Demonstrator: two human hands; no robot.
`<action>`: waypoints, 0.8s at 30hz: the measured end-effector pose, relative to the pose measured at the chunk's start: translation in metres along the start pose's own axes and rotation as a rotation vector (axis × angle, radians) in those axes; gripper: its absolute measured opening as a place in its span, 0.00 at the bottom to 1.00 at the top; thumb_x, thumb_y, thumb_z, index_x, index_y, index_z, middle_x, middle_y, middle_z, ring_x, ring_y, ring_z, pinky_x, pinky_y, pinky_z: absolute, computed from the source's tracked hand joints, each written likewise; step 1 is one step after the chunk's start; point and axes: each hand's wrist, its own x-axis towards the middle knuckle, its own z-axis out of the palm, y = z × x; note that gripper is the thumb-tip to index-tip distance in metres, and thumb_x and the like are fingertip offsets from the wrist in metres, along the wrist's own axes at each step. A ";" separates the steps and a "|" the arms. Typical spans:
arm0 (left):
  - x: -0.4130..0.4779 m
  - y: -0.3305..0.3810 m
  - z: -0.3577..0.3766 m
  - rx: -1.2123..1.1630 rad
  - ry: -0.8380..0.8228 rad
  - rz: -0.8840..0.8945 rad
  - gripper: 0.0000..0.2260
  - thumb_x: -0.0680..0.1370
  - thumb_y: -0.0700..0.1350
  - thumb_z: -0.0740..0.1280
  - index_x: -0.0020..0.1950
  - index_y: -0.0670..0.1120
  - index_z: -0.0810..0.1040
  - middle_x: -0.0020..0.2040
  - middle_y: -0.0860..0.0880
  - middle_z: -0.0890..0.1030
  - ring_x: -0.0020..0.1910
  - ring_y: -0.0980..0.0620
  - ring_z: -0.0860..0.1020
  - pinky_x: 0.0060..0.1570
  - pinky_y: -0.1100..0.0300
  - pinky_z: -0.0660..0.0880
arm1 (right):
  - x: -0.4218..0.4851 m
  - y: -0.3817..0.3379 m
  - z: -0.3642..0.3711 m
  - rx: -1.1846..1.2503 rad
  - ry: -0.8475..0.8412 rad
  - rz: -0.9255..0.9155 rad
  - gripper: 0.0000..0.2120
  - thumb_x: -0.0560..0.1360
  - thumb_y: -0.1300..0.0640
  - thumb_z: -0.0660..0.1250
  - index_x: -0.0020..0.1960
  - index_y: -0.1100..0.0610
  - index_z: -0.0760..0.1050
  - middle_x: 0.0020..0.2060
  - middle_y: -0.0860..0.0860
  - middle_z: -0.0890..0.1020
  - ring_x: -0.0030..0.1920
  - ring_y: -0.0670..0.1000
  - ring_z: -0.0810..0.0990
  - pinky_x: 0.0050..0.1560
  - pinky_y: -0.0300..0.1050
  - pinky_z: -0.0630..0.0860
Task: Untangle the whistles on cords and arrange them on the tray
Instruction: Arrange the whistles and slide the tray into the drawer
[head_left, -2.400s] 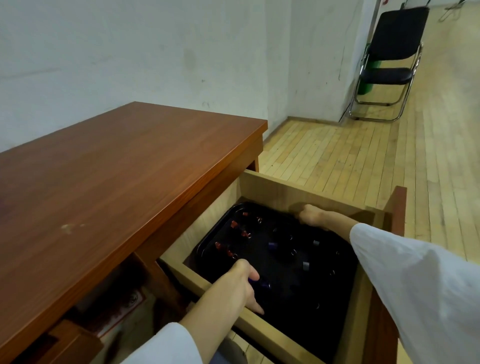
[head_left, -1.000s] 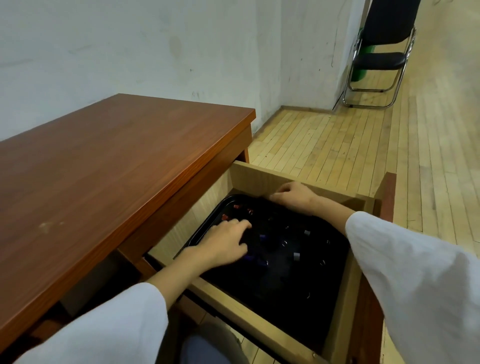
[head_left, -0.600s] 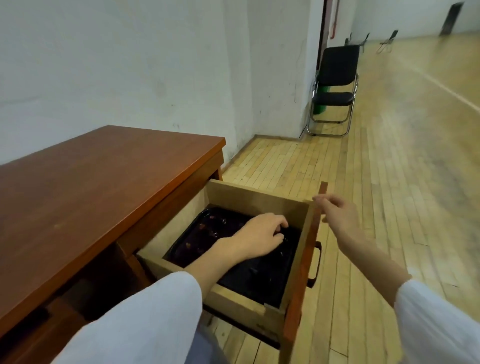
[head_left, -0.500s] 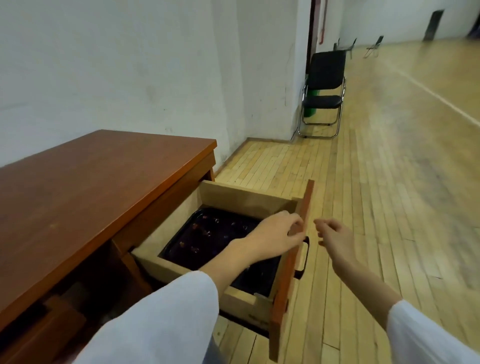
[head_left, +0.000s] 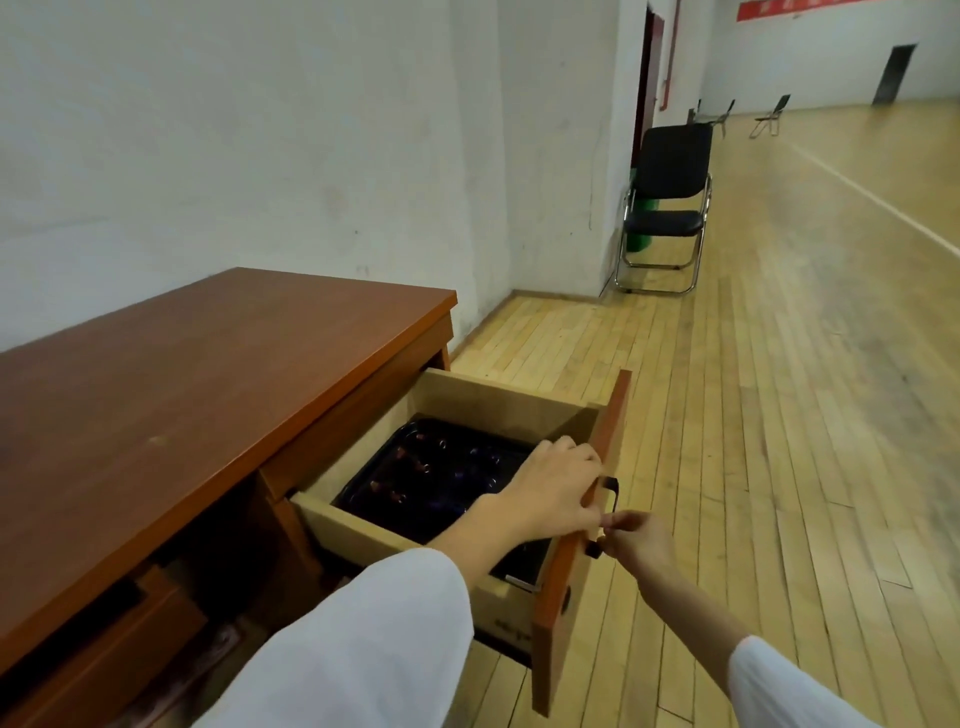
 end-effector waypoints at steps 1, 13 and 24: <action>-0.001 -0.006 -0.002 0.039 -0.001 0.002 0.20 0.75 0.50 0.65 0.64 0.43 0.74 0.63 0.47 0.74 0.60 0.47 0.69 0.61 0.52 0.65 | 0.002 -0.002 0.006 -0.009 -0.004 -0.008 0.08 0.72 0.69 0.66 0.36 0.59 0.77 0.39 0.57 0.80 0.44 0.56 0.80 0.47 0.52 0.79; -0.046 -0.118 -0.019 0.183 0.008 -0.152 0.16 0.78 0.47 0.61 0.65 0.48 0.73 0.65 0.52 0.74 0.57 0.52 0.68 0.56 0.58 0.63 | 0.018 -0.037 0.132 0.014 -0.097 -0.112 0.11 0.70 0.64 0.69 0.31 0.53 0.79 0.35 0.49 0.82 0.42 0.50 0.80 0.47 0.47 0.79; -0.075 -0.175 -0.032 0.619 -0.087 -0.237 0.10 0.77 0.37 0.61 0.56 0.46 0.75 0.58 0.46 0.73 0.58 0.47 0.68 0.56 0.54 0.64 | 0.038 -0.074 0.242 0.023 -0.183 -0.080 0.05 0.72 0.61 0.69 0.40 0.60 0.82 0.38 0.51 0.82 0.36 0.46 0.77 0.34 0.37 0.72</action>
